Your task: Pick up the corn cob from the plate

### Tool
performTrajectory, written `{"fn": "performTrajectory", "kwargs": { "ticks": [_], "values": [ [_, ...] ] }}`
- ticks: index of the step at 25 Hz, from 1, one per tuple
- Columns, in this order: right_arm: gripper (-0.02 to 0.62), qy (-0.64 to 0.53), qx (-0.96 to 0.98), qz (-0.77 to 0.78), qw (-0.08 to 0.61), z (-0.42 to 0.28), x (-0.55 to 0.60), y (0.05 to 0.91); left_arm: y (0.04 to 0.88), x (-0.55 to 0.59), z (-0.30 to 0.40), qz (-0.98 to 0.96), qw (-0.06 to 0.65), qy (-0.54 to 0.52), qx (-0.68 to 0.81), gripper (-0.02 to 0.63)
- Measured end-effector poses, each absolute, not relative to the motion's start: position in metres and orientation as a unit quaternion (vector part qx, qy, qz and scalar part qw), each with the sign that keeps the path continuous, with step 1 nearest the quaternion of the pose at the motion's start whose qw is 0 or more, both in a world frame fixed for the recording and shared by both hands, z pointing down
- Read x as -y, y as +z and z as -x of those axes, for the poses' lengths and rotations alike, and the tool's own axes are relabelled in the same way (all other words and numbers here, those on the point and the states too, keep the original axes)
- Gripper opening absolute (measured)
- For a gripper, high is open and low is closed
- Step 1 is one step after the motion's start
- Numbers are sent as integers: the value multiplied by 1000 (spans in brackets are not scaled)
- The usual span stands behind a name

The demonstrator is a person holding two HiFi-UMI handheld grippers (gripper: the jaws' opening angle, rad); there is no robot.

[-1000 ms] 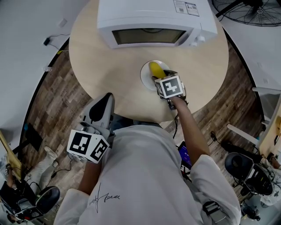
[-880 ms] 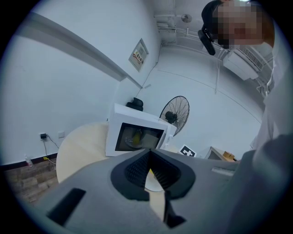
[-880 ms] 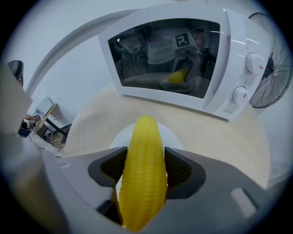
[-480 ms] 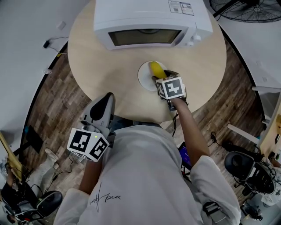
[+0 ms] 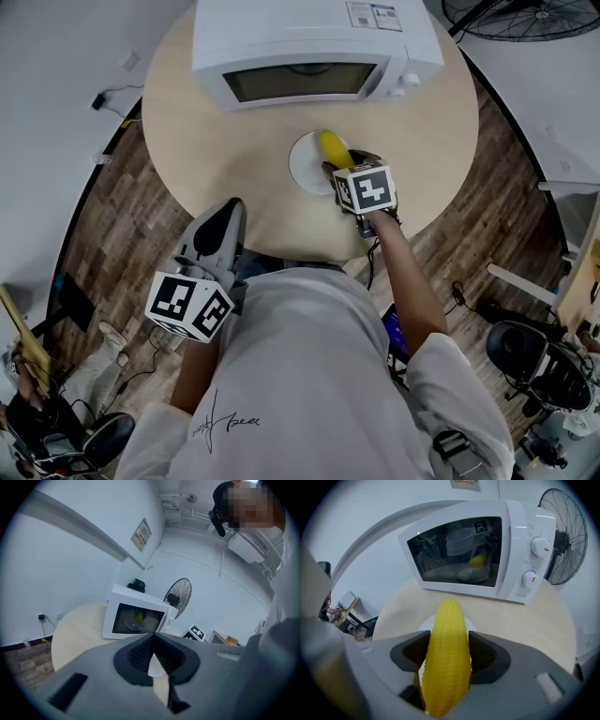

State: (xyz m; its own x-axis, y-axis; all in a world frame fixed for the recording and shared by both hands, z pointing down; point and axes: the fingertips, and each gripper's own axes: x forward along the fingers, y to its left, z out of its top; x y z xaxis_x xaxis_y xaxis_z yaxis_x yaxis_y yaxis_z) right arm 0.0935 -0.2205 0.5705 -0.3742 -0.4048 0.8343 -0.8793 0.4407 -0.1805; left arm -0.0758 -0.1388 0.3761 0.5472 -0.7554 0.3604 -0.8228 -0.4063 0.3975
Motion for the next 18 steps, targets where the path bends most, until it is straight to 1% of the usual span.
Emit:
{"fn": "performTrajectory", "kwargs": {
  "ticks": [4, 18],
  "values": [
    [268, 326, 765, -424, 359, -98, 220, 565, 375, 139, 72, -840, 254, 76, 474, -6],
    [268, 328, 771, -433, 332, -113, 217, 550, 376, 135, 66, -840, 254, 74, 474, -5]
  ]
}}
